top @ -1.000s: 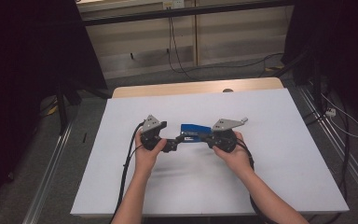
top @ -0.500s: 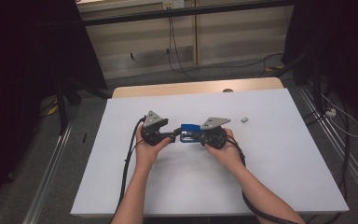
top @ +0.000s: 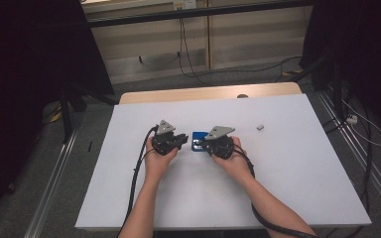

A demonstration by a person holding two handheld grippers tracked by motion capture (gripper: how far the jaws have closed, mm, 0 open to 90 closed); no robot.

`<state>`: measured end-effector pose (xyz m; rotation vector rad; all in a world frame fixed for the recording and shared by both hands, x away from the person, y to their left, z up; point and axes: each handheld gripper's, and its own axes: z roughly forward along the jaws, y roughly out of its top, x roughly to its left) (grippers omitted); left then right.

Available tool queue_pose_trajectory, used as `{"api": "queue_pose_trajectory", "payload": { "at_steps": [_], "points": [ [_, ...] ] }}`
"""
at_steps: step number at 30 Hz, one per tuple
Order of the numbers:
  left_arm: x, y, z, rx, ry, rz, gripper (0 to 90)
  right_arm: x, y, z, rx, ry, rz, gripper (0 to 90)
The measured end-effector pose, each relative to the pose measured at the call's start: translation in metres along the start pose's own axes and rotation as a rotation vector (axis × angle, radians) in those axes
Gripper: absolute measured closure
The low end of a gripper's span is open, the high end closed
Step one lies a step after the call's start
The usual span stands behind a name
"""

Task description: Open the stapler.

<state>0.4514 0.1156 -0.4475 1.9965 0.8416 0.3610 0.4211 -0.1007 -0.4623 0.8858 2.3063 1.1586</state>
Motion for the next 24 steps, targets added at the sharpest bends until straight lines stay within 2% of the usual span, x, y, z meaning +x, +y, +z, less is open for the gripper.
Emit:
{"api": "queue_pose_trajectory", "payload": {
  "at_steps": [6,15,20,24],
  "points": [
    [0.000,-0.002,0.007,0.015,-0.021,-0.007,90.0,0.000,0.001,0.001,0.004,0.006,-0.005,90.0],
    [-0.003,-0.003,0.016,0.035,-0.038,0.012,90.0,-0.001,-0.002,0.000,-0.010,0.009,0.014,90.0],
    [-0.004,-0.003,0.018,0.025,-0.053,-0.010,90.0,-0.003,-0.002,0.000,-0.010,0.004,0.024,90.0],
    [-0.005,-0.002,0.018,0.026,-0.048,-0.005,90.0,-0.003,-0.002,0.000,-0.012,0.001,0.030,90.0]
  ]
}}
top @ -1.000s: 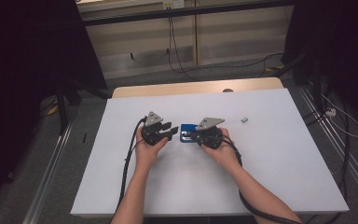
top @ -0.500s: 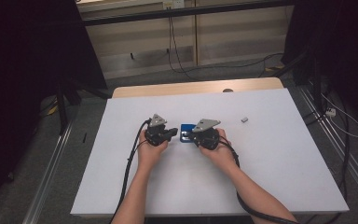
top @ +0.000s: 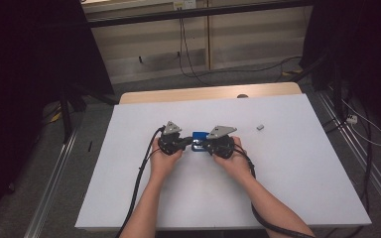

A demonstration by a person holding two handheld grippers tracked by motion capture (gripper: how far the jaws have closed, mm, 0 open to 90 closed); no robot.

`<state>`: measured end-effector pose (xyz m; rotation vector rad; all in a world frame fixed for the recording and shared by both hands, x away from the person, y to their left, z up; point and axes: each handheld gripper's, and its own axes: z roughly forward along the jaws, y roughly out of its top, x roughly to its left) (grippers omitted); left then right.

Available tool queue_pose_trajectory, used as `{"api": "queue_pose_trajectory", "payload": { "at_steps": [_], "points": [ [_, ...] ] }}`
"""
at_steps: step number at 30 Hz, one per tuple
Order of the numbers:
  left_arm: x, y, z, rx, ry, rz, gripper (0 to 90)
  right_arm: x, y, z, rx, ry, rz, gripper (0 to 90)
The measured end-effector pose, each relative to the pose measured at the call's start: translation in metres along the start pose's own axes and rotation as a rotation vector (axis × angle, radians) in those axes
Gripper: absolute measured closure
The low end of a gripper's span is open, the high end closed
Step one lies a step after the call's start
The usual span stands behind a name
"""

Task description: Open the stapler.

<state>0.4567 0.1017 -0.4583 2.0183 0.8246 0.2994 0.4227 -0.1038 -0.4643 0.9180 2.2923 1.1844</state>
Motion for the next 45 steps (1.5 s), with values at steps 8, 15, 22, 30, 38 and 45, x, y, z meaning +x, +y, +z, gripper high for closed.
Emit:
{"api": "queue_pose_trajectory", "payload": {
  "at_steps": [8,15,22,30,38,45],
  "points": [
    [0.000,0.003,-0.002,-0.021,-0.013,-0.014,90.0,0.000,-0.001,0.000,-0.005,0.000,0.010,90.0],
    [-0.004,0.010,-0.008,-0.058,-0.017,-0.011,90.0,0.000,-0.002,0.000,-0.013,0.001,0.025,90.0],
    [-0.008,0.017,-0.012,-0.078,-0.022,-0.004,90.0,0.000,-0.002,0.001,-0.019,0.000,0.038,90.0],
    [-0.008,0.018,-0.012,-0.075,-0.027,-0.006,90.0,-0.004,-0.001,-0.001,-0.068,-0.002,0.099,90.0],
    [-0.010,0.021,-0.013,-0.092,-0.026,0.004,90.0,-0.002,0.003,0.004,-0.085,-0.007,0.088,90.0],
    [-0.011,0.021,-0.014,-0.098,-0.021,0.008,90.0,0.000,0.006,0.007,-0.120,-0.010,0.107,90.0]
  ]
}}
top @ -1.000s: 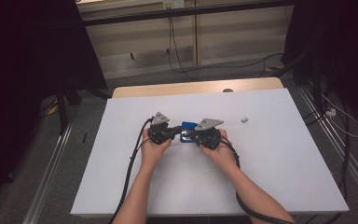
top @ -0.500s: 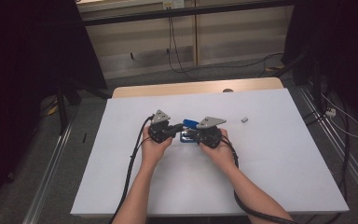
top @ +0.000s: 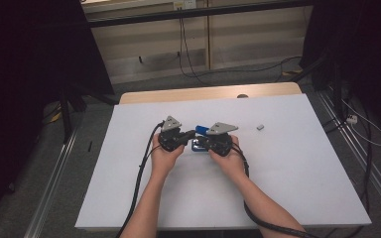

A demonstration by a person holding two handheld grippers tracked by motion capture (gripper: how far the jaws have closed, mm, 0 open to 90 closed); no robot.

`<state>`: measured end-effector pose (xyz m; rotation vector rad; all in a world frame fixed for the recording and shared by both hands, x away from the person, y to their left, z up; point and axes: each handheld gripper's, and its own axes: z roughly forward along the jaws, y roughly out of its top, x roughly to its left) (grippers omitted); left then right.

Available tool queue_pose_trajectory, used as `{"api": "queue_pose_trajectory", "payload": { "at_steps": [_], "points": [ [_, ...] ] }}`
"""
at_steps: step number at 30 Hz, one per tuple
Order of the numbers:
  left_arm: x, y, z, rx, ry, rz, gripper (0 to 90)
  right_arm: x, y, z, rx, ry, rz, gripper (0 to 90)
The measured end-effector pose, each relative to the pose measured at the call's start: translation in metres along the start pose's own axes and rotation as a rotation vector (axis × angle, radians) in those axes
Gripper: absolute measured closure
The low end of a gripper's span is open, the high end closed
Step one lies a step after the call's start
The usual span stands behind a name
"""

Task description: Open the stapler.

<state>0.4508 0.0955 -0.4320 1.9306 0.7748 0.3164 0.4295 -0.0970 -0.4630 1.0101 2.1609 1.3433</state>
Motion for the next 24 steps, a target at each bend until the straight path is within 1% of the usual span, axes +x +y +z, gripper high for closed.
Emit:
{"api": "queue_pose_trajectory", "payload": {
  "at_steps": [1,3,4,5,8,9,10,11,12,14,15,16,19,22,24],
  "points": [
    [0.000,0.000,0.000,-0.005,-0.003,-0.001,90.0,0.000,0.001,0.000,-0.009,-0.012,0.002,90.0],
    [-0.001,0.000,0.000,-0.006,-0.004,-0.004,90.0,0.000,0.002,0.000,-0.012,-0.015,0.001,90.0],
    [-0.001,0.000,0.000,-0.008,-0.004,-0.003,90.0,-0.001,0.002,0.000,-0.013,-0.015,0.007,90.0],
    [-0.001,0.000,0.000,-0.017,-0.008,-0.008,90.0,-0.001,0.001,0.000,-0.016,-0.014,0.010,90.0],
    [-0.001,0.000,0.000,-0.020,-0.007,-0.007,90.0,-0.001,0.000,0.000,-0.022,-0.024,0.008,90.0],
    [-0.001,0.000,0.000,-0.016,-0.009,-0.009,90.0,-0.001,0.000,-0.001,-0.025,-0.028,0.005,90.0],
    [0.000,-0.001,0.001,-0.013,-0.006,-0.002,90.0,-0.002,0.000,-0.001,-0.027,-0.032,0.002,90.0],
    [0.000,-0.002,0.002,-0.007,-0.005,-0.008,90.0,-0.002,0.000,-0.001,-0.030,-0.034,0.004,90.0],
    [0.001,-0.004,0.004,0.007,-0.001,-0.005,90.0,-0.002,0.000,-0.002,-0.034,-0.042,0.007,90.0],
    [0.001,-0.005,0.006,0.017,0.004,-0.003,90.0,-0.002,0.000,-0.002,-0.034,-0.041,0.009,90.0],
    [0.001,-0.007,0.007,0.019,0.005,-0.010,90.0,-0.002,0.000,-0.003,-0.031,-0.042,0.003,90.0],
    [0.002,-0.008,0.008,0.021,0.008,-0.007,90.0,-0.002,0.000,-0.003,-0.031,-0.043,-0.002,90.0],
    [0.003,-0.010,0.011,0.027,0.015,-0.018,90.0,-0.002,0.000,-0.004,-0.028,-0.045,-0.006,90.0],
    [0.003,-0.010,0.012,0.027,0.012,-0.016,90.0,-0.002,0.000,-0.005,-0.026,-0.049,-0.015,90.0],
    [0.002,-0.011,0.013,0.023,0.011,-0.016,90.0,-0.003,0.000,-0.005,-0.030,-0.045,-0.010,90.0]
  ]
}}
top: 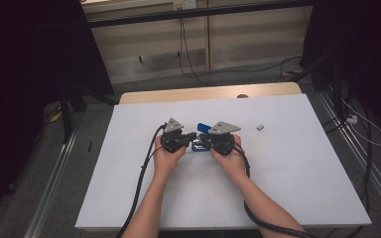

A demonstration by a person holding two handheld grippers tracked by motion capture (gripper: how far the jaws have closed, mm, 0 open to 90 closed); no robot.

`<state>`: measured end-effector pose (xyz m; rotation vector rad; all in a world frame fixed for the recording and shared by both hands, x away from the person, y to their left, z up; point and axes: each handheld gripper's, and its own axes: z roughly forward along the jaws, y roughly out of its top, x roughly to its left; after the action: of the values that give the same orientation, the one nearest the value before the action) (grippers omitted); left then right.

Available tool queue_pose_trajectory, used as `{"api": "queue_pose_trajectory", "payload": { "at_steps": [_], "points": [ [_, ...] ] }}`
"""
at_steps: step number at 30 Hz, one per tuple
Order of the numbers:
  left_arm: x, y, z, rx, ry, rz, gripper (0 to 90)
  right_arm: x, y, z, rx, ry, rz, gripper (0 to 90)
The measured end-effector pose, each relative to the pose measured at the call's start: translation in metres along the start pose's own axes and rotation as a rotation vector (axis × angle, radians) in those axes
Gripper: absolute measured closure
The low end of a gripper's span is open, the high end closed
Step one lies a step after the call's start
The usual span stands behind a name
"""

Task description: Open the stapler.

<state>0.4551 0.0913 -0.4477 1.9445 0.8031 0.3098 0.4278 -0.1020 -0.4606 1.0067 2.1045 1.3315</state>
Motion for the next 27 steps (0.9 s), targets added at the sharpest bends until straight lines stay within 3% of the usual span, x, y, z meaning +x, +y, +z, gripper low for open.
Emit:
{"api": "queue_pose_trajectory", "payload": {
  "at_steps": [15,18,20,27],
  "points": [
    [0.0013,-0.0036,0.0058,-0.015,0.004,0.000,90.0,0.0014,0.0017,-0.0032,-0.001,-0.028,-0.023,90.0],
    [0.0009,-0.0068,0.0094,0.018,0.021,0.016,90.0,0.0024,0.0019,-0.0024,0.004,-0.036,-0.021,90.0],
    [0.0013,-0.0077,0.0096,0.008,0.018,0.002,90.0,0.0027,0.0019,-0.0022,0.006,-0.036,-0.017,90.0],
    [-0.0016,-0.0074,0.0097,0.008,0.039,0.038,90.0,0.0020,0.0083,-0.0091,0.006,-0.110,-0.023,90.0]
  ]
}}
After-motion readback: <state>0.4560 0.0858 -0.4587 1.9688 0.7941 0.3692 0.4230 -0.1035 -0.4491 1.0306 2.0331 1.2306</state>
